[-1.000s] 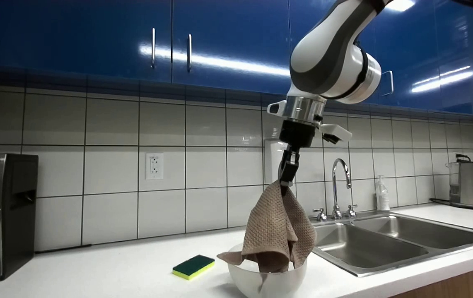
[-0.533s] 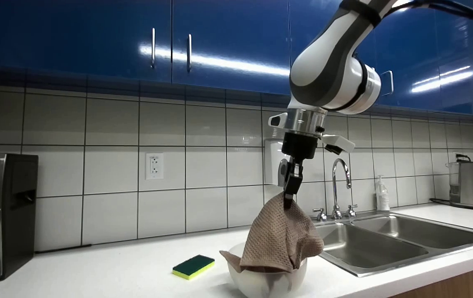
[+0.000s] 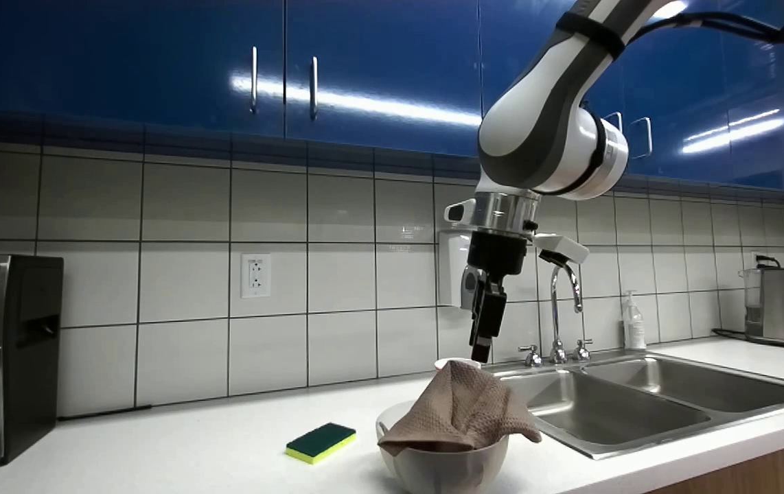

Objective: Put the towel into the bowl

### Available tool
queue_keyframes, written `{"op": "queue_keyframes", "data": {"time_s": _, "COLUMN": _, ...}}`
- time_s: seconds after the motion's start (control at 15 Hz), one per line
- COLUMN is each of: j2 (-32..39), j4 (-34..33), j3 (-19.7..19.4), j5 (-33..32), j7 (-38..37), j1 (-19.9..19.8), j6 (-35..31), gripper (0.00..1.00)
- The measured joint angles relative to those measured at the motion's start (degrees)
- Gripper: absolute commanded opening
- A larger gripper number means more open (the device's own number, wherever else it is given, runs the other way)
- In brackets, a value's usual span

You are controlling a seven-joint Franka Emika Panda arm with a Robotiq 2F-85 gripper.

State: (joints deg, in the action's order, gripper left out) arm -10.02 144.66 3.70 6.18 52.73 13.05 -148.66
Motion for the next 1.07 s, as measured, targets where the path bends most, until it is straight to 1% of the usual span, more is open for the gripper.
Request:
{"op": "queue_keyframes", "data": {"time_s": 0.07, "j2": 0.0, "j4": 0.0, "j3": 0.0, "j5": 0.0, "j7": 0.0, "j1": 0.0, "j6": 0.0, "gripper": 0.99}}
{"op": "queue_keyframes", "data": {"time_s": 0.47, "j2": 0.0, "j4": 0.0, "j3": 0.0, "j5": 0.0, "j7": -0.7, "j1": -0.1, "j6": 0.6, "gripper": 1.00}}
{"op": "queue_keyframes", "data": {"time_s": 0.8, "j2": -1.7, "j4": 0.1, "j3": 0.0, "j5": -1.1, "j7": -7.0, "j1": -0.8, "j6": 6.2, "gripper": 1.00}}
{"op": "queue_keyframes", "data": {"time_s": 1.07, "j2": -5.3, "j4": 1.5, "j3": -0.7, "j5": -0.9, "j7": -11.9, "j1": -1.1, "j6": 10.9, "gripper": 1.00}}
